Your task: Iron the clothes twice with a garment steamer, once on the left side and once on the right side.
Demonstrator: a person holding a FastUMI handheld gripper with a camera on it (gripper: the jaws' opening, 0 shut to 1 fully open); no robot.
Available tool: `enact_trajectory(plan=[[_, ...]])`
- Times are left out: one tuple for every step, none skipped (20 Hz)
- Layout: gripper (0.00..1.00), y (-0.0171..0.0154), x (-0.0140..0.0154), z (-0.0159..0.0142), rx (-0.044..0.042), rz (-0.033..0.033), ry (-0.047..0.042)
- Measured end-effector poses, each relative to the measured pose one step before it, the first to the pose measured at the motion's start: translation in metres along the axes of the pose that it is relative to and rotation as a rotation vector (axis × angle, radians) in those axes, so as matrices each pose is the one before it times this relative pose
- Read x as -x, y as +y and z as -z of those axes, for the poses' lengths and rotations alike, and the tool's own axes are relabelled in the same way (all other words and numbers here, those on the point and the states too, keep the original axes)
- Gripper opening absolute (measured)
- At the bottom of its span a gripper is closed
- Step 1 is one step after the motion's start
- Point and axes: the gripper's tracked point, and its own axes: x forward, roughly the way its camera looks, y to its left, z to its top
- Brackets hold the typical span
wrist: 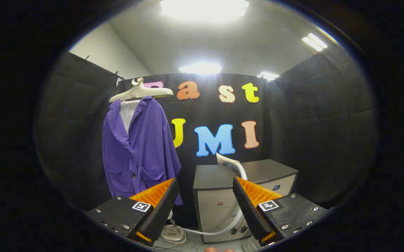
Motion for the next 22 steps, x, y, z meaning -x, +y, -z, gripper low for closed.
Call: enact_trajectory(plan=[[0.95,0.00165,0.00070,-0.00222,0.00180,-0.00291,-0.00604],[0.95,0.00165,0.00079,-0.00112,-0.00014,-0.00464,-0.00647],[0.95,0.00182,0.00098,-0.00173,-0.00207,-0.00501,-0.00317],[0.95,0.00170,0.00133,0.00039,-0.00027,-0.00564,0.00016],[0.95,0.00095,0.00134,-0.00040,0.00206,-0.00491,0.00034],[0.95,0.00049,0.00074,0.00087,0.00357,-0.00552,0.00013],[0.95,0.00082,0.00033,0.00014,0.00290,-0.00415,0.00074],[0.95,-0.00060,0.00097,0.00072,0.00177,0.00023,0.00020],[0.95,-0.00100,0.00073,-0.00005,0.00093,0.00127,-0.00005],[0.95,-0.00066,0.00047,0.00039,0.00054,0.00124,0.00159],[0.95,-0.00122,0.00000,0.00062,-0.00032,0.00237,0.00131],[0.95,-0.00101,-0.00035,0.00004,-0.00147,0.00350,0.00062],[0.95,-0.00126,-0.00106,0.00006,-0.00218,0.00365,0.00083],[0.95,-0.00009,-0.00099,0.00109,-0.00158,0.00204,0.00415],[0.95,0.00053,-0.00007,0.00051,0.00042,-0.00150,0.00565],[0.95,0.00013,0.00051,0.00112,0.00171,-0.00089,0.00473],[0.95,-0.00015,0.00032,-0.00063,0.00280,0.00271,0.00279],[0.95,-0.00073,0.00024,-0.00144,0.00466,0.00158,-0.00041],[0.95,-0.00113,-0.00089,-0.00255,0.00666,0.00280,-0.00196],[0.95,-0.00242,-0.00124,-0.00191,0.00538,0.00243,0.00250],[0.95,-0.00265,-0.00225,-0.00256,-0.00128,-0.00132,0.00422],[0.95,-0.00054,-0.00454,-0.00320,-0.00575,-0.01044,0.00147]])
